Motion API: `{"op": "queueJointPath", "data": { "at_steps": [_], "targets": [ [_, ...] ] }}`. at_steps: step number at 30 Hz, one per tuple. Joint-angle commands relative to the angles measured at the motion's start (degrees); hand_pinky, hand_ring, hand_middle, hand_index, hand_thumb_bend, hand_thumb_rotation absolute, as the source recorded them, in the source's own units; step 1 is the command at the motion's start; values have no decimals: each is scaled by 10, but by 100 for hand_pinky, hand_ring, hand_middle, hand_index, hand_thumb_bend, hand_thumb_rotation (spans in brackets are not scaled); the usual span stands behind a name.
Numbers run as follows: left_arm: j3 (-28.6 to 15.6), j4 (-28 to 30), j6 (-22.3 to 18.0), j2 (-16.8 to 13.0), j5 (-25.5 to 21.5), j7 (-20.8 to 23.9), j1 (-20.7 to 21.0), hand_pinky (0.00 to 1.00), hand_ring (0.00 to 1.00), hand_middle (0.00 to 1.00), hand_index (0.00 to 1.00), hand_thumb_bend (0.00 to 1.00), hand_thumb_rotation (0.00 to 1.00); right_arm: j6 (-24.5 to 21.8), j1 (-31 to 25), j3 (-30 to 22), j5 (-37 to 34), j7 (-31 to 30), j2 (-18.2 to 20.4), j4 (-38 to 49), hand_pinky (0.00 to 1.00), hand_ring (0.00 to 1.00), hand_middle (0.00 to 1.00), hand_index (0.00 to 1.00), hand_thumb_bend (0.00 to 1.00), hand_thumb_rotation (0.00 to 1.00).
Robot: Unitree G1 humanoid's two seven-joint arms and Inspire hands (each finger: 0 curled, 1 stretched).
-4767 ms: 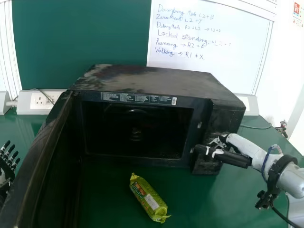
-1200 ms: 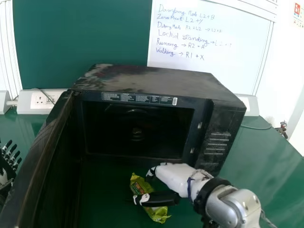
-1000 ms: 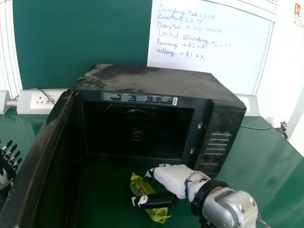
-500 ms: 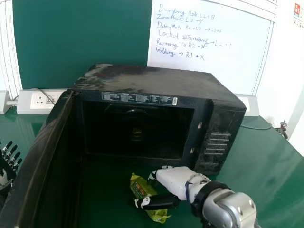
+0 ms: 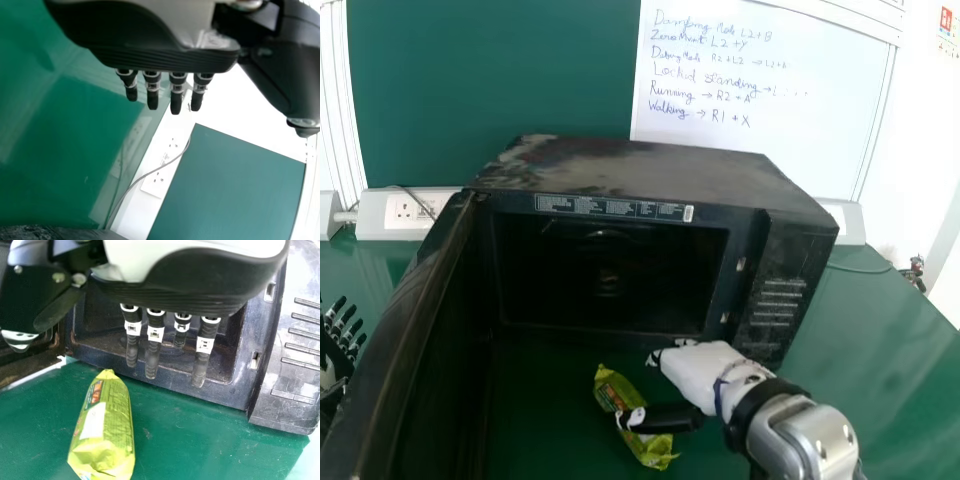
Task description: Put biscuit inside oven
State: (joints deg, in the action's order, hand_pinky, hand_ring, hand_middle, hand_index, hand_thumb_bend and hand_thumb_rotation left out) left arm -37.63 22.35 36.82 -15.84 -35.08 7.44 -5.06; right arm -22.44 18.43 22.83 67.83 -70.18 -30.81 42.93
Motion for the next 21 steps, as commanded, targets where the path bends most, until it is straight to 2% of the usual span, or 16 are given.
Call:
{"op": "queueJointPath", "data": {
  "at_steps": [1, 4, 8, 15, 19, 21],
  "targets": [
    [-8, 5, 4, -3, -9, 1, 6, 76, 79, 81, 70, 57, 0, 17, -11, -4, 17, 8, 9, -12, 60, 70, 75, 81, 100, 48],
    [-10, 6, 5, -3, -12, 0, 6, 75, 79, 82, 73, 56, 0, 31, -19, -2, 47, 5, 26, -23, 57, 68, 74, 80, 100, 49],
    [-8, 2, 2, -6, -9, -2, 3, 75, 79, 82, 73, 56, 0, 37, -28, -2, 81, -2, 60, -36, 60, 70, 75, 80, 100, 47],
    [-3, 14, 6, -6, -6, 6, 0, 75, 78, 81, 74, 57, 0, 67, -38, 4, 126, -8, 99, -55, 57, 64, 71, 81, 100, 49],
    [-4, 15, 7, -4, -10, 9, 1, 75, 78, 80, 73, 56, 0, 85, -46, 5, 154, -10, 117, -63, 61, 69, 75, 82, 100, 51],
    [-4, 16, 8, -5, -11, 9, 1, 75, 78, 80, 73, 56, 0, 93, -51, 4, 166, -11, 123, -65, 60, 68, 75, 83, 100, 51]
  ]
}}
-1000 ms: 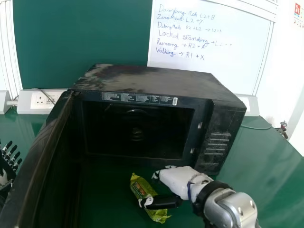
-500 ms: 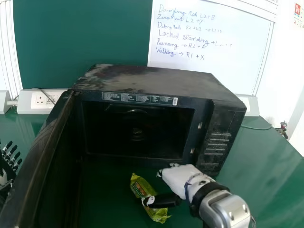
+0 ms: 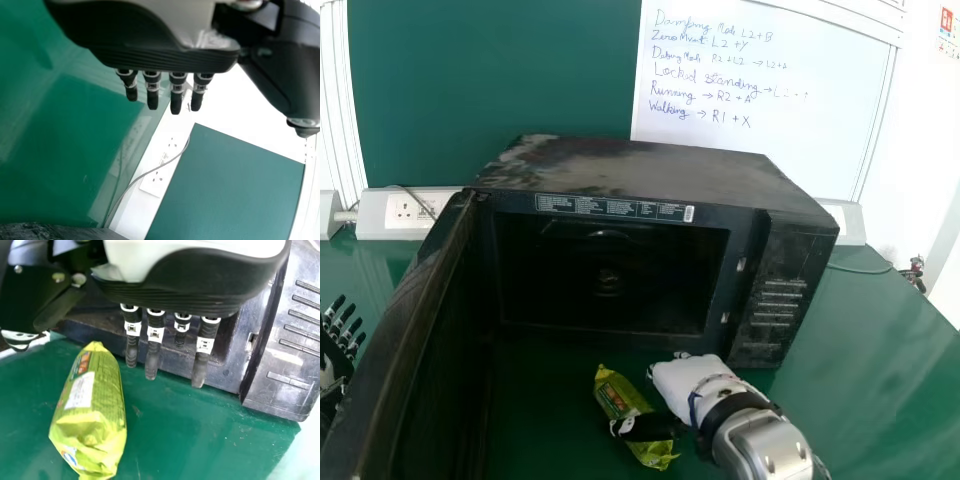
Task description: Put biscuit inside oven
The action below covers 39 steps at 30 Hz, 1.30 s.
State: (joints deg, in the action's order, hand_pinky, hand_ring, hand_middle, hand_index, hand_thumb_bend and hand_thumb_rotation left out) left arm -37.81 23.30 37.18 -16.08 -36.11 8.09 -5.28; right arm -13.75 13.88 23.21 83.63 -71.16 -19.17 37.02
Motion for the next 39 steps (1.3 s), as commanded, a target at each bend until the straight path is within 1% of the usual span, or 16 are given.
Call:
{"op": "queueJointPath", "data": {
  "at_steps": [1, 6, 8, 10, 11, 13, 17, 19, 20, 22, 26, 27, 30, 33, 35, 39],
  "targets": [
    [-1, 7, 5, -3, 0, 3, 3, 75, 78, 81, 74, 55, 0, 8, -8, 0, 15, 0, 12, -7, 62, 70, 76, 83, 100, 52],
    [-1, 8, 5, -5, 1, 1, 2, 75, 78, 80, 74, 56, 0, 17, -20, -4, 32, 1, 36, -13, 60, 68, 74, 83, 100, 50],
    [-2, 8, 8, -4, 0, 5, 4, 75, 78, 80, 73, 57, 0, 22, -22, -4, 37, 0, 43, -16, 52, 61, 70, 82, 100, 51],
    [-3, 11, 11, -3, -3, 8, 5, 75, 78, 80, 72, 57, 0, 28, -21, -4, 42, -6, 48, -16, 51, 62, 71, 82, 100, 51],
    [-2, 12, 12, -2, -3, 8, 5, 76, 78, 80, 73, 57, 0, 30, -21, -4, 44, -9, 51, -17, 53, 65, 73, 82, 100, 52],
    [-2, 15, 14, -1, -4, 10, 6, 76, 79, 80, 72, 56, 0, 34, -22, -5, 48, -12, 56, -19, 54, 67, 74, 82, 100, 52],
    [0, 16, 13, 0, 0, 13, 7, 75, 78, 80, 73, 56, 0, 41, -25, -6, 57, -19, 64, -23, 62, 74, 80, 84, 100, 50],
    [0, 17, 15, 0, -1, 16, 7, 74, 77, 79, 73, 56, 0, 45, -28, -6, 57, -19, 64, -25, 63, 75, 80, 84, 100, 50],
    [1, 17, 15, 0, -2, 15, 7, 75, 77, 79, 73, 56, 0, 49, -30, -6, 56, -15, 63, -25, 61, 72, 77, 83, 100, 50],
    [1, 17, 13, -1, -2, 12, 6, 75, 78, 80, 73, 55, 0, 55, -35, -6, 54, -11, 61, -27, 61, 71, 77, 83, 100, 50],
    [3, 21, 13, 0, 1, 15, 5, 75, 78, 80, 74, 56, 0, 53, -44, -10, 53, -7, 69, -33, 57, 67, 75, 84, 100, 48],
    [3, 23, 15, 1, 0, 18, 6, 75, 78, 80, 74, 56, 0, 54, -46, -10, 52, -6, 69, -35, 57, 68, 75, 84, 100, 48],
    [3, 28, 23, 2, -4, 27, 9, 76, 78, 80, 73, 56, 0, 54, -50, -12, 48, 0, 69, -41, 52, 65, 74, 84, 100, 47],
    [3, 30, 23, 0, -4, 24, 7, 77, 79, 81, 72, 56, 0, 54, -52, -11, 48, 5, 70, -48, 49, 60, 71, 83, 100, 46],
    [3, 31, 24, 0, -5, 24, 8, 77, 79, 81, 73, 56, 0, 55, -53, -10, 49, 7, 69, -51, 47, 59, 70, 83, 100, 46],
    [2, 34, 26, 2, -6, 26, 8, 78, 80, 81, 72, 56, 0, 57, -54, -8, 51, 9, 69, -56, 48, 61, 71, 83, 100, 46]
  ]
}}
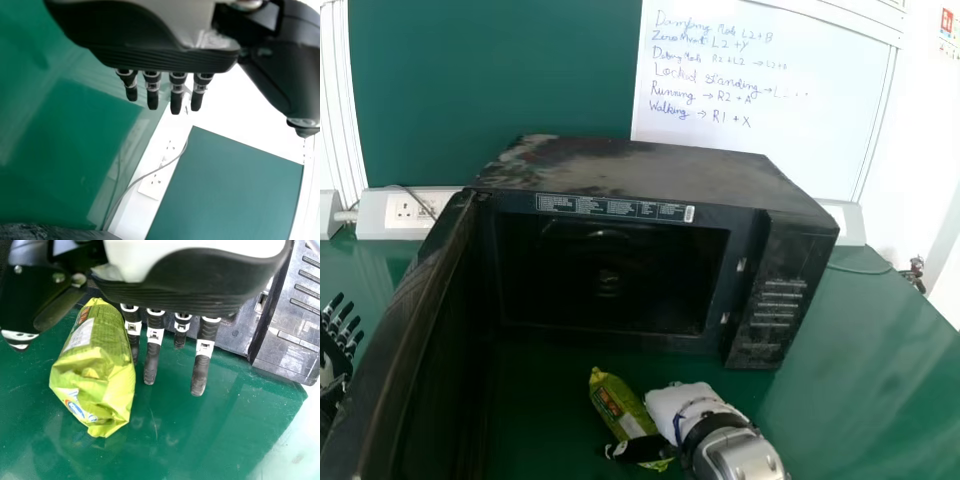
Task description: Put biscuit inside oven
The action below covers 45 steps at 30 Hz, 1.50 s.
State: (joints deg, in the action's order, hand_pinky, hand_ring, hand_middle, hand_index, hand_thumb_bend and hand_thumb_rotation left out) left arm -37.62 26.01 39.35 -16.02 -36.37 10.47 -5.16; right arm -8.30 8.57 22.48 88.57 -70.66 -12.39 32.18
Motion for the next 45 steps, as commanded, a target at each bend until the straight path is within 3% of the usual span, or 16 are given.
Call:
{"op": "queueJointPath", "data": {
  "at_steps": [1, 8, 17, 25, 30, 34, 39, 41, 45],
  "targets": [
    [0, 8, 4, 2, -4, 3, 7, 78, 80, 81, 72, 56, 0, 4, -1, 1, 4, 4, 1, -9, 47, 60, 71, 83, 100, 46],
    [2, 10, 3, 0, -2, 1, 5, 78, 80, 82, 76, 55, 0, 3, 0, 5, 10, 6, 5, -22, 40, 53, 68, 83, 100, 46],
    [2, 20, 14, 1, -4, 14, 7, 78, 80, 82, 75, 55, 0, 5, -12, 11, 24, 26, 9, -33, 54, 69, 78, 85, 100, 46],
    [0, 24, 17, 3, -7, 17, 7, 79, 81, 83, 74, 54, 0, 16, -15, 21, 24, 36, 0, -50, 52, 68, 77, 86, 100, 48],
    [-1, 17, 13, 2, -6, 12, 7, 78, 80, 82, 75, 53, 0, 14, -18, 25, 23, 44, 2, -71, 59, 73, 79, 85, 100, 49],
    [-1, 16, 11, 0, -4, 9, 4, 77, 79, 81, 75, 52, 0, 15, -16, 25, 12, 46, -1, -84, 52, 65, 75, 85, 100, 50],
    [-1, 14, 9, 0, -2, 6, 4, 76, 79, 81, 75, 53, 0, 14, -13, 25, 6, 51, -2, -94, 49, 65, 74, 85, 100, 50],
    [1, 14, 8, -2, 1, 4, 3, 76, 79, 81, 75, 53, 0, 13, -12, 24, 3, 53, -3, -98, 43, 59, 70, 85, 100, 50],
    [-1, 11, 8, 0, -1, 5, 5, 76, 79, 81, 74, 54, 0, 13, -8, 25, 3, 51, -4, -100, 44, 63, 74, 86, 100, 52]
  ]
}}
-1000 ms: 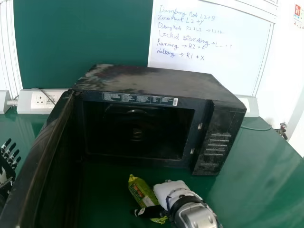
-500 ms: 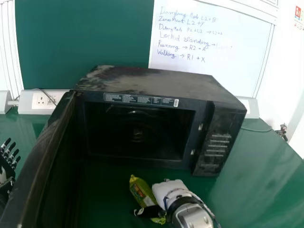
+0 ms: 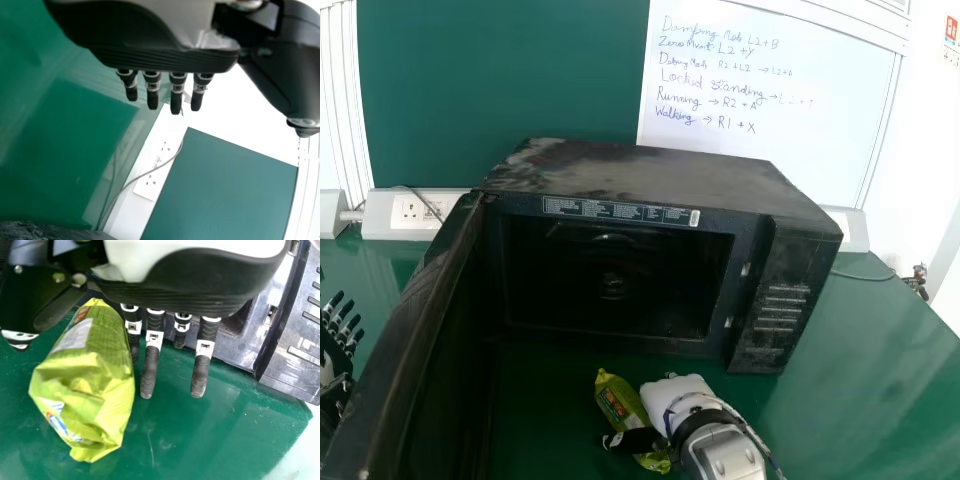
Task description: Put biscuit inside oven
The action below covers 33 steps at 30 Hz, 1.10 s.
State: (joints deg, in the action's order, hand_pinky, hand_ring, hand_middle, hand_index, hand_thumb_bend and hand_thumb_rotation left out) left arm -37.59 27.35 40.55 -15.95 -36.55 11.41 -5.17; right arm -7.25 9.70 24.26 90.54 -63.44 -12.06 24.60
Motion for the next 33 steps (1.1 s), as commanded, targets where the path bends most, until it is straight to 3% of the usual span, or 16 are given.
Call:
{"op": "queueJointPath", "data": {
  "at_steps": [1, 6, 7, 10, 11, 13, 19, 33],
  "targets": [
    [-2, -3, -4, 0, -1, -5, 6, 76, 79, 81, 74, 54, 0, 3, -18, 7, -17, -23, -7, -24, 43, 63, 74, 86, 100, 52],
    [0, -3, -6, -1, 3, -4, 6, 75, 78, 81, 73, 53, 0, -3, -15, 8, -17, -36, -3, -27, 30, 48, 62, 84, 99, 46],
    [0, -4, -6, -2, 3, -5, 5, 75, 78, 81, 74, 53, 0, -9, -13, 8, -14, -46, 1, -32, 29, 46, 58, 81, 96, 42],
    [-1, -3, -7, -1, 2, -6, 5, 75, 79, 81, 75, 54, 0, -27, -8, 6, -13, -66, 14, -40, 20, 30, 41, 71, 70, 12],
    [-1, -2, -5, -1, 1, -4, 5, 76, 79, 82, 75, 54, 0, -29, -8, 7, -15, -65, 14, -39, 20, 30, 42, 71, 59, 7],
    [-2, -2, -4, -1, 0, -5, 5, 76, 79, 82, 76, 54, 0, -30, -9, 8, -20, -59, 10, -36, 22, 31, 46, 72, 55, 2],
    [-1, -2, -6, 0, 1, -4, 6, 76, 79, 81, 75, 55, 0, -34, -10, 15, -7, -55, 10, -31, 14, 22, 47, 73, 55, 0],
    [-2, 0, -2, 2, -1, 1, 8, 76, 78, 80, 73, 56, 0, -34, -7, 13, -6, -64, 7, -26, 12, 20, 47, 73, 55, 0]
  ]
}}
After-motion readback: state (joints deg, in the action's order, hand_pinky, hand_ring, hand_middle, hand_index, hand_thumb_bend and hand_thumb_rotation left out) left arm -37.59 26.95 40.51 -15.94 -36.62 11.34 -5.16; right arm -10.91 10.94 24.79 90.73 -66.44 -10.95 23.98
